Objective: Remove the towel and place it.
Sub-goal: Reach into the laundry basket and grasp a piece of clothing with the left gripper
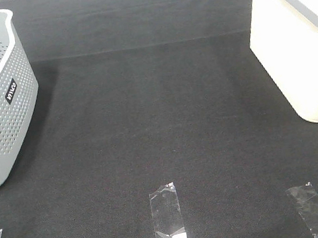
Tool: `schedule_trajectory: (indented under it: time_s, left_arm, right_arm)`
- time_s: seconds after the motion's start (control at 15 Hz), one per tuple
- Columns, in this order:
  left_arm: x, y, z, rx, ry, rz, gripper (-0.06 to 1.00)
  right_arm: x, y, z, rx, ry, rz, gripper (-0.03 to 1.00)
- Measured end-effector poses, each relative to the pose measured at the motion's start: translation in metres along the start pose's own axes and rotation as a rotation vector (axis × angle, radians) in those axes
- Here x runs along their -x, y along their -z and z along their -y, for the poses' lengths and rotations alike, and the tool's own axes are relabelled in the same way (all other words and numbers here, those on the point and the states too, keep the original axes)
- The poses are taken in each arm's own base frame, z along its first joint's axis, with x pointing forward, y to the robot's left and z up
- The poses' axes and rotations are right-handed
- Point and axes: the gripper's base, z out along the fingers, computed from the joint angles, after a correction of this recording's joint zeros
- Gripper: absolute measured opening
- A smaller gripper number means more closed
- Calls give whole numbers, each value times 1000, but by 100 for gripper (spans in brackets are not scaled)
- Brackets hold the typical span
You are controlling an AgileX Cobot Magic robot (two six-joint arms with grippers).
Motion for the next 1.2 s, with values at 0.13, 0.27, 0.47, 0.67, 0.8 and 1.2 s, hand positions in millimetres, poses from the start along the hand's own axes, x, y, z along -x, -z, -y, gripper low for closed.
schedule_trajectory:
  time_s: [0.13, 0.27, 0.47, 0.67, 0.8, 1.2]
  left_arm:
    - [0, 0, 0, 0, 0, 0, 61]
    - [0, 0, 0, 0, 0, 0, 61]
    - [0, 0, 0, 0, 0, 0, 61]
    - [0, 0, 0, 0, 0, 0, 61]
    - [0, 0, 0, 0, 0, 0, 61]
    - [0, 0, 0, 0, 0, 0, 61]
  right_arm:
    - [0, 0, 0, 0, 0, 0, 69]
    - [0, 0, 0, 0, 0, 0, 69]
    - [0, 0, 0, 0, 0, 0, 69]
    - [0, 0, 0, 0, 0, 0, 69]
    - [0, 0, 0, 0, 0, 0, 69]
    - [0, 0, 0, 0, 0, 0, 69]
